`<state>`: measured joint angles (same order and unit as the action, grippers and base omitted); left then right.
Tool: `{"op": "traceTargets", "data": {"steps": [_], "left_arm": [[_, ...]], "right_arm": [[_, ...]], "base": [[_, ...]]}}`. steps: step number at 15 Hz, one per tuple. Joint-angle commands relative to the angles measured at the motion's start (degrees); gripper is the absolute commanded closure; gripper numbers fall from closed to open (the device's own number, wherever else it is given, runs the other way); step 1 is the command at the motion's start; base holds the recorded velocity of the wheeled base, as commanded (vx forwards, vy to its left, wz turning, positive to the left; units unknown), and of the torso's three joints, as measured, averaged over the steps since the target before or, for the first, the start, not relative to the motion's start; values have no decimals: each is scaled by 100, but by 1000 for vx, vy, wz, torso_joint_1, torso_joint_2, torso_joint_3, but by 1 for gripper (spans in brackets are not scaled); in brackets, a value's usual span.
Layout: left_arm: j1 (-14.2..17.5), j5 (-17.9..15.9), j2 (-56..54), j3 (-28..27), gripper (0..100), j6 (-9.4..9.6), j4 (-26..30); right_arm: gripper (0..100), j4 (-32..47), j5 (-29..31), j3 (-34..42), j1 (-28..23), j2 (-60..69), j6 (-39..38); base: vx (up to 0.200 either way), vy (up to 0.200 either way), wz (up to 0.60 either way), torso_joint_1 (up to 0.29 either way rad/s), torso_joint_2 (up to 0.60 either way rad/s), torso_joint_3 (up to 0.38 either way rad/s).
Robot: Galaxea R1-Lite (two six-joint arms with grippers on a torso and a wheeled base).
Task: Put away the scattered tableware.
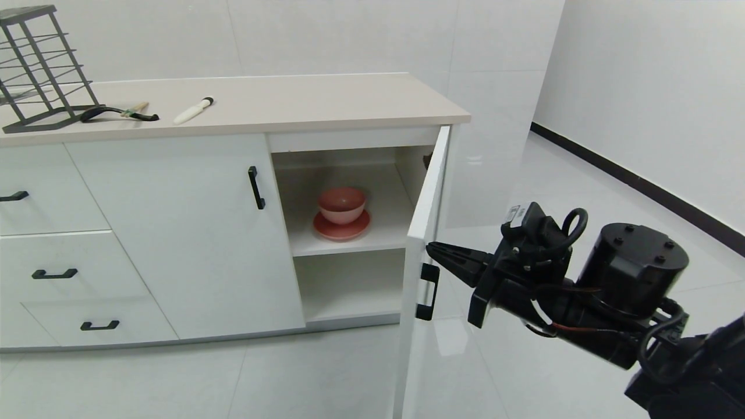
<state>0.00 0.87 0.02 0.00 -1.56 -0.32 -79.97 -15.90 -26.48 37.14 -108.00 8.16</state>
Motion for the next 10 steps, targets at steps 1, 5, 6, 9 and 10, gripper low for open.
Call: {"op": "traceTargets", "data": {"steps": [1, 5, 6, 9, 10], "left_arm": [[0, 1, -2, 0, 0, -2, -3], [0, 1, -2, 0, 0, -2, -3], [0, 1, -2, 0, 0, -2, -3], [0, 1, -2, 0, 0, -2, -3], [0, 1, -2, 0, 0, -2, -3]], "right_arm": [[100, -1, -1, -226, 74, -222, 2], [100, -98, -10, -587, 188, -679, 2], [100, -98, -10, -692, 214, -776, 2], [100, -98, -10, -1096, 223, -978, 2], [100, -98, -10, -1228, 223, -1039, 2]], "base": [[0, 0, 0, 0, 0, 0], [0, 0, 0, 0, 0, 0], [0, 0, 0, 0, 0, 0], [0, 0, 0, 0, 0, 0], [0, 0, 0, 0, 0, 0]]}}
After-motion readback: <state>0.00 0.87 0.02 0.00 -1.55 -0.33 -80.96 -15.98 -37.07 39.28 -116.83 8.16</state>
